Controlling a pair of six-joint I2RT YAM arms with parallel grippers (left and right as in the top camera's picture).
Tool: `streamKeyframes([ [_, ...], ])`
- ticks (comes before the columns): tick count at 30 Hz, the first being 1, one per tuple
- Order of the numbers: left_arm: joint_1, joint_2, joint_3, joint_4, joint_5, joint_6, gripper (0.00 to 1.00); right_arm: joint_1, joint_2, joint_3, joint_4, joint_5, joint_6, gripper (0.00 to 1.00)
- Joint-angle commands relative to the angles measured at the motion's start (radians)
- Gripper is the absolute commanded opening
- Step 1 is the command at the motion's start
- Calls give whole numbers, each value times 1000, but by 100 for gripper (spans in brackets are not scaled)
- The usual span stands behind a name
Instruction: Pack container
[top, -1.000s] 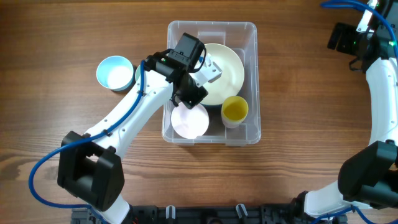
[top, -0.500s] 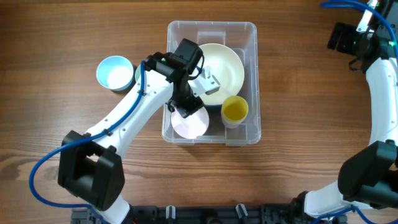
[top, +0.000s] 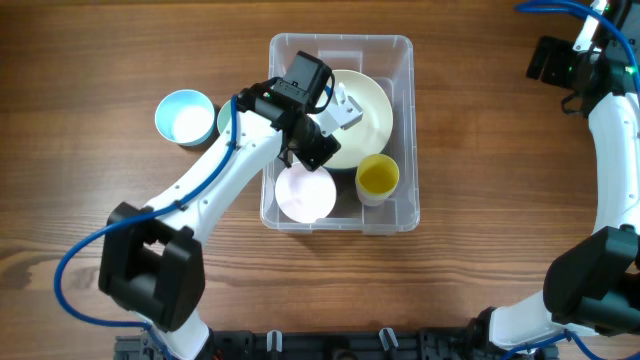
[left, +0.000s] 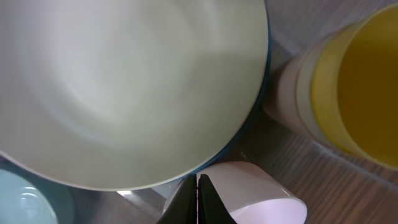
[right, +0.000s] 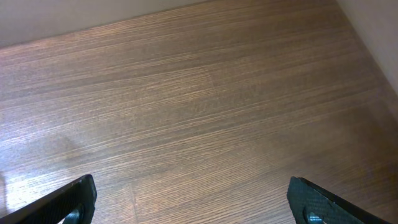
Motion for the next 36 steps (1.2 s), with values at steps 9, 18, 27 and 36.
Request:
streamKeyframes([
  [9, 1, 35, 1, -93, 50, -13, 4, 6, 1, -11, 3, -2, -3, 100],
  [18, 1, 61, 1, -208, 53, 2, 4, 6, 1, -11, 3, -2, -2, 100],
  [27, 2, 60, 3, -182, 32, 40, 4, 6, 1, -11, 3, -2, -2, 100],
  [36, 1, 36, 106, -166, -42, -47, 4, 6, 1, -11, 3, -2, -3, 100],
])
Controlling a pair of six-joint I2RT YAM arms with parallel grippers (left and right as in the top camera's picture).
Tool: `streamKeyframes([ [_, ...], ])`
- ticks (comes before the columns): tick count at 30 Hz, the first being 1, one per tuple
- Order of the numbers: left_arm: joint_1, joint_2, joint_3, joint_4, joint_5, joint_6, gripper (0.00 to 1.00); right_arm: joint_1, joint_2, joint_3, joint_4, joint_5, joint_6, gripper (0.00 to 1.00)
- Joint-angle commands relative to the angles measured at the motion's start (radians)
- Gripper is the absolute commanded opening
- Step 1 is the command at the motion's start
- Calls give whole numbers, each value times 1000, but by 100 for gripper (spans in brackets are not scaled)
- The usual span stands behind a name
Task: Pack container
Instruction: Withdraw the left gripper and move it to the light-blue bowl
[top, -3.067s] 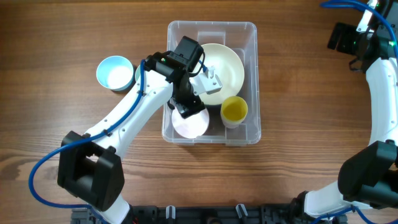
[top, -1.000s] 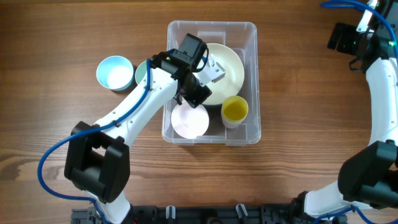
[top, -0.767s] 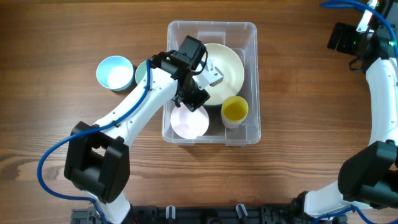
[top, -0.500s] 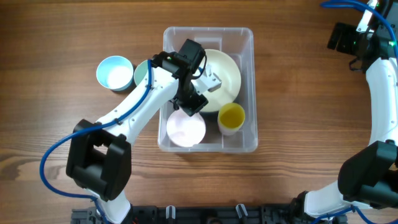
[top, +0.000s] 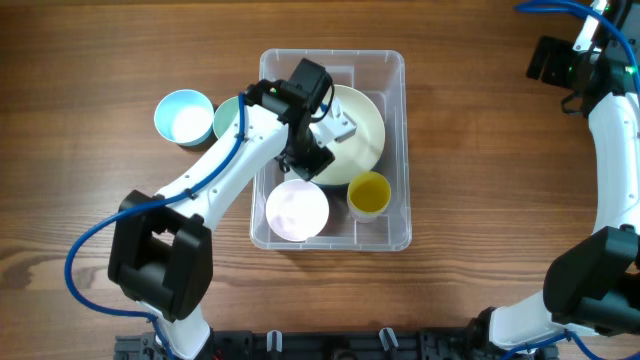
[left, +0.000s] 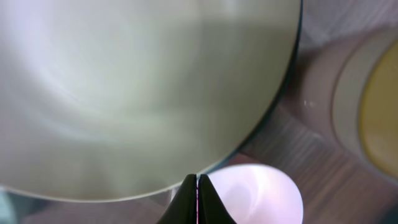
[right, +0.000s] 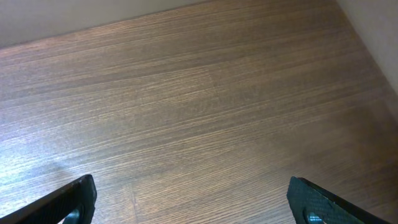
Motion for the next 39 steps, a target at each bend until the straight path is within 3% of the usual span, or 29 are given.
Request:
streamKeyframes([
  [1, 1, -18, 65, -3, -20, -35, 4, 6, 1, -11, 3, -2, -3, 100],
  [6, 3, -26, 66, -9, -24, -59, 8, 6, 1, -11, 3, -2, -2, 100],
  [11, 62, -52, 137, 122, -126, -426, 22, 6, 1, -11, 3, -2, -3, 100],
  [16, 213, -87, 249, 118, -133, -594, 23, 6, 1, -11, 3, -2, -2, 100],
  [21, 380, -108, 255, 73, -133, -659, 26, 6, 1, -11, 3, -2, -3, 100],
  [23, 452, -97, 252, 27, -133, -664, 38, 6, 1, -11, 3, -2, -3, 100],
  [25, 503, -77, 251, -2, -133, -678, 43, 6, 1, -11, 3, -2, -2, 100],
  [27, 545, -51, 251, -25, -132, -713, 58, 6, 1, -11, 3, -2, -3, 100],
  [29, 580, -20, 251, -40, -132, -747, 64, 6, 1, -11, 3, -2, -2, 100],
  [39, 624, 154, 251, -63, -121, -965, 68, 6, 1, -11, 3, -2, -2, 100],
])
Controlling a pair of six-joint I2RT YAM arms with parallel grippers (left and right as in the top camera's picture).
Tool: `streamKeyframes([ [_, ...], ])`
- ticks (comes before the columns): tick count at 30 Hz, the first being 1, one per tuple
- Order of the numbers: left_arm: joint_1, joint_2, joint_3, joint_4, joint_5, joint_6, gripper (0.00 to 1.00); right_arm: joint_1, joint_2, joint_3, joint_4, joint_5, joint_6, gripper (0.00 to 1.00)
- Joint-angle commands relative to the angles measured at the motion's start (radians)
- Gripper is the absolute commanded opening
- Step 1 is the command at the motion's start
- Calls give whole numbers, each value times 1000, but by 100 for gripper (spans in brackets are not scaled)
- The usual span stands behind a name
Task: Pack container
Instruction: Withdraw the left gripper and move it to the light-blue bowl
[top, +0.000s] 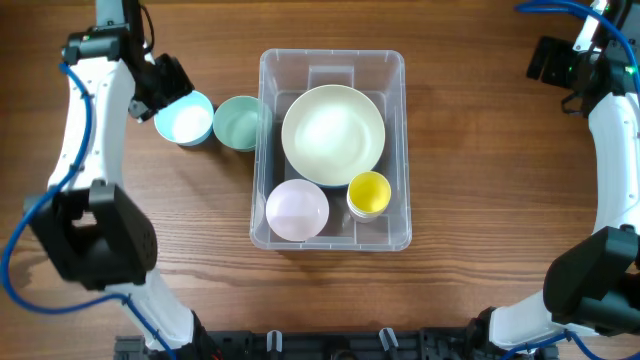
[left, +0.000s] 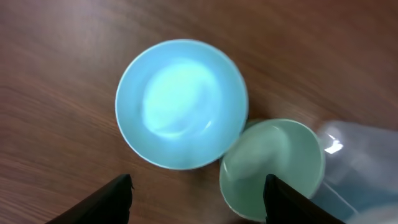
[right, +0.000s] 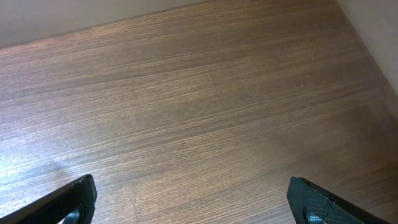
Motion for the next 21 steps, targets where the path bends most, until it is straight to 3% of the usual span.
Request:
streamKeyframes([
  [1, 0, 69, 0, -13, 13, -152, 67, 6, 1, -11, 3, -2, -3, 100],
  [3, 2, 95, 0, -11, 12, -215, 57, 6, 1, -11, 3, -2, -3, 100],
  [5, 5, 113, 0, -11, 13, -264, 54, 6, 1, -11, 3, -2, -3, 100],
  [13, 44, 167, 0, -26, 60, -322, 66, 6, 1, -11, 3, -2, -3, 100],
  [21, 93, 188, 0, -33, 92, -325, 63, 6, 1, -11, 3, -2, -3, 100],
])
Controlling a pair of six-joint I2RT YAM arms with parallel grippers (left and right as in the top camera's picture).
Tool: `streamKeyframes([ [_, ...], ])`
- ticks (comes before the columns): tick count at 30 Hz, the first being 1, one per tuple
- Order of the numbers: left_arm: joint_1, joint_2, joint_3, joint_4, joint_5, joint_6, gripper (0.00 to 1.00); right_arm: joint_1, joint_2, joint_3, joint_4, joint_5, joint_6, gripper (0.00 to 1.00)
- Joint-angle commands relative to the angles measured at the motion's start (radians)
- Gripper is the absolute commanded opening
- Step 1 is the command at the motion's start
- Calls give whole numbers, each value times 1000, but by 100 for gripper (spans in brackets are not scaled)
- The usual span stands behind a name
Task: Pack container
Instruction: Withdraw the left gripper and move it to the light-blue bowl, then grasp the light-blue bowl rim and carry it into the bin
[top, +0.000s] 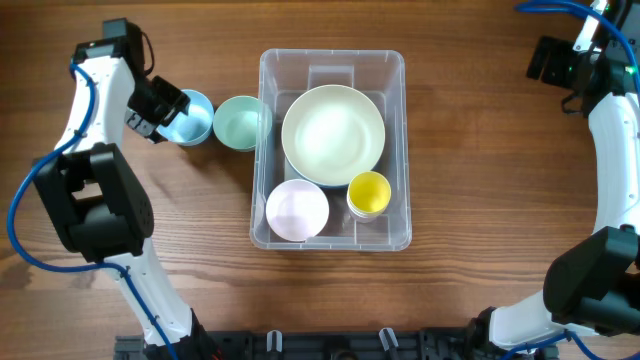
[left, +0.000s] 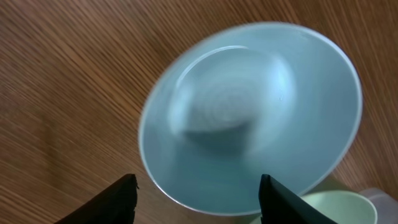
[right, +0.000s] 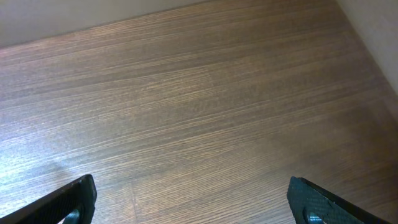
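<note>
A clear plastic container (top: 405, 140) holds a large cream bowl (top: 333, 133), a pink bowl (top: 297, 209) and a yellow cup (top: 370, 192). Left of it on the table stand a green bowl (top: 238, 122) and a light blue bowl (top: 193, 117) (left: 249, 118). My left gripper (top: 168, 110) (left: 198, 205) is open, low over the blue bowl, its fingers either side of the bowl's near rim. My right gripper (right: 193, 202) is open over bare wood at the far right.
The green bowl's rim (left: 336, 208) touches the blue bowl and sits against the container's left wall. The right arm (top: 610, 150) runs down the table's right side.
My left gripper has dropped closer to the blue bowl, which now fills the left wrist view. The bowls and container have not moved. The right arm is still.
My left gripper was shut inside the container by the cream bowl and the pink bowl. The container then sat shifted slightly left. Later the gripper stood open above the blue bowl on the left, and now it is lower over that bowl.
</note>
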Motion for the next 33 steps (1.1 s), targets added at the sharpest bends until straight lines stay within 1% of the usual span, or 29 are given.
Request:
streamKeyframes([
  [1, 26, 26, 1, -3, 43, -26, 63, 6, 1, -11, 3, -2, -3, 100],
  [7, 29, 62, -9, -3, 73, -25, 70, 6, 1, -11, 3, -2, -3, 100],
  [14, 43, 68, -57, 15, 76, -24, 69, 6, 1, -11, 3, -2, -3, 100],
  [15, 48, 68, -63, 18, 76, -24, 66, 6, 1, -11, 3, -2, -3, 100],
  [17, 58, 68, -66, 21, 76, -24, 56, 6, 1, -11, 3, -2, -3, 100],
  [18, 62, 70, -66, 26, 75, -24, 47, 6, 1, -11, 3, -2, -3, 100],
  [20, 68, 70, -66, 34, 74, -24, 39, 6, 1, -11, 3, -2, -3, 100],
  [22, 75, 70, -66, 43, 60, -20, 37, 6, 1, -11, 3, -2, -2, 100],
  [23, 78, 70, -66, 43, 51, -16, 33, 6, 1, -11, 3, -2, -3, 100],
  [24, 84, 70, -66, 41, 30, -16, 25, 6, 1, -11, 3, -2, -3, 100],
  [26, 95, 70, -66, 34, 27, -16, 4, 6, 1, -11, 3, -2, -3, 100],
  [33, 138, 60, -63, -26, 27, -16, 4, 6, 1, -11, 3, -2, -2, 100],
])
